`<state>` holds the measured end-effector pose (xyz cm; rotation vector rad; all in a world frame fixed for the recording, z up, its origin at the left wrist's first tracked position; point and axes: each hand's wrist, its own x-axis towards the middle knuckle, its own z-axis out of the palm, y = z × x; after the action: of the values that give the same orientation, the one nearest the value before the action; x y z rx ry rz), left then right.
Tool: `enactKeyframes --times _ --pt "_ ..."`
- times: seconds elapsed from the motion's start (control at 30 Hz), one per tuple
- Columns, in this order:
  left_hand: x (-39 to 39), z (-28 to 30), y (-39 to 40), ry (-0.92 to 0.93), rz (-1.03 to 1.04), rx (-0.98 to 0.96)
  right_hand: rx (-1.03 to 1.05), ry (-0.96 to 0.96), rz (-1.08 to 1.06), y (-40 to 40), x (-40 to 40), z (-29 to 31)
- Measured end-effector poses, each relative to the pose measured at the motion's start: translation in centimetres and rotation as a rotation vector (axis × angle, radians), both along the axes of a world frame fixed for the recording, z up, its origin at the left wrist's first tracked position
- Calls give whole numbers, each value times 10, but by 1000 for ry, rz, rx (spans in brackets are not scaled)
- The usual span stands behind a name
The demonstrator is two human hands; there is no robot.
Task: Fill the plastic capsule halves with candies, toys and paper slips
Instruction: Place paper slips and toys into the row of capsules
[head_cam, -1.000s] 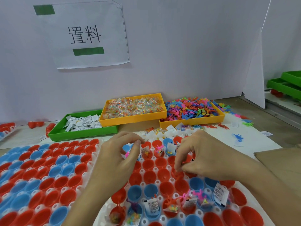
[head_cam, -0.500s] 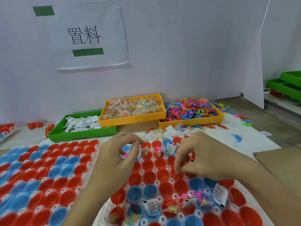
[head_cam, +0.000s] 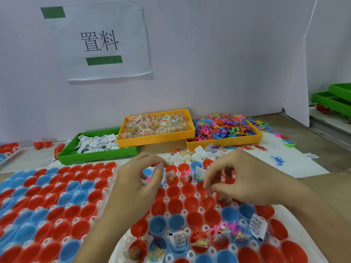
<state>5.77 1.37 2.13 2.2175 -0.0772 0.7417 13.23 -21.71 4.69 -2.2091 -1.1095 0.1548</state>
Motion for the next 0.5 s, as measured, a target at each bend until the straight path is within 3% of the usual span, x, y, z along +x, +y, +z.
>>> enactKeyframes --times 0.5 --pt "1 0 0 14 17 17 -134 -49 -55 -1 3 -6"
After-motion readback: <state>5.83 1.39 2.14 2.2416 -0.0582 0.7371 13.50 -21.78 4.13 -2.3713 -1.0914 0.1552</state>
